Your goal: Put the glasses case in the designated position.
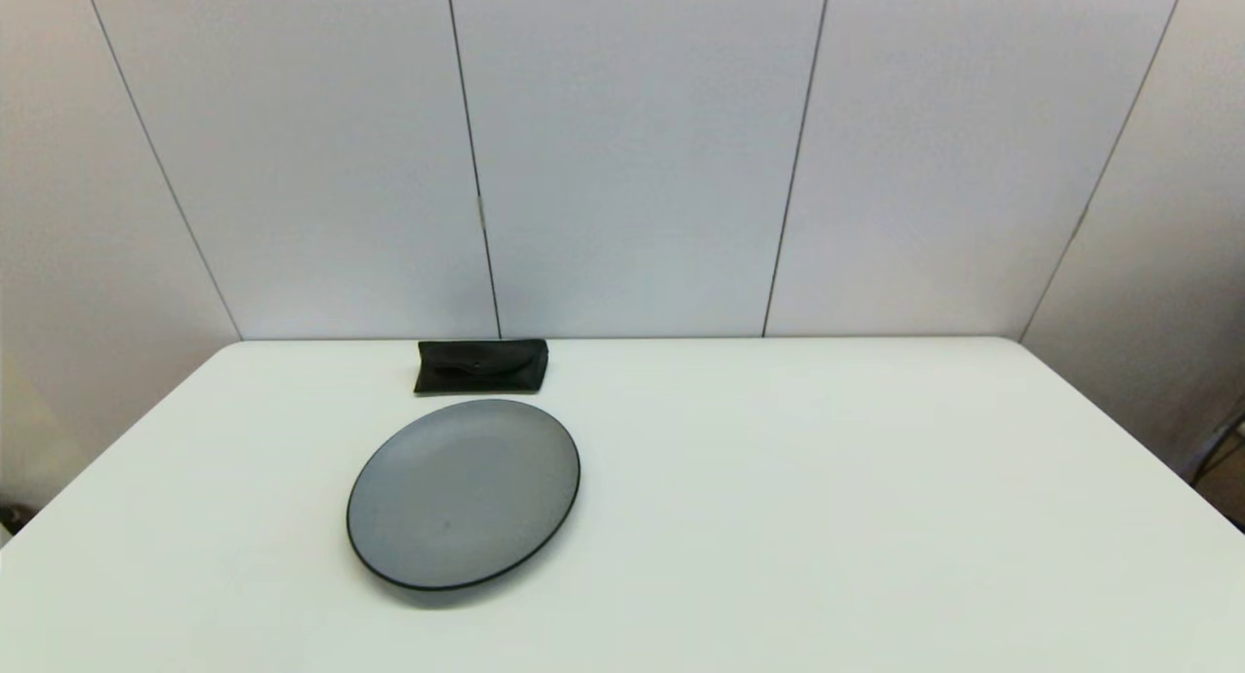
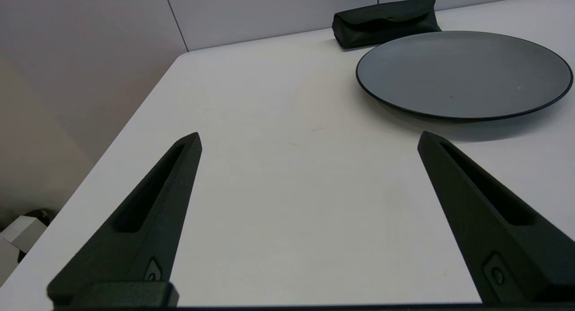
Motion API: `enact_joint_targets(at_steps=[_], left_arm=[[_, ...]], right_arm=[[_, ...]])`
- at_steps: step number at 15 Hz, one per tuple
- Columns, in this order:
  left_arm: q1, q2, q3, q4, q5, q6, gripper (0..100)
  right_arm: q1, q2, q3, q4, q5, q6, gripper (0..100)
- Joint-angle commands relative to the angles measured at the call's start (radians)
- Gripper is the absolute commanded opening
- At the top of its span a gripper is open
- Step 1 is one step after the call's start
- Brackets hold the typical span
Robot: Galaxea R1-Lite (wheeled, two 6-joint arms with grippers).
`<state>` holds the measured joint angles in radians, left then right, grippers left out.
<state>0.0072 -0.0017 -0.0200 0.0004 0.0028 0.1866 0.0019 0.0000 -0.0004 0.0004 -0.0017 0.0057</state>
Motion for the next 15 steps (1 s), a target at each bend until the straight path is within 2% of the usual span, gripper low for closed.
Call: enact_joint_targets(at_steps=[1, 15], left_arm=[[0.0, 0.002, 0.0, 0.0, 0.0, 0.002, 100], [0.0, 0.002, 0.0, 0.0, 0.0, 0.001, 100]], right_arm=[[0.0, 0.002, 0.0, 0.0, 0.0, 0.0, 100], [0.001, 0.002, 0.0, -0.002, 0.002, -0.009, 100]])
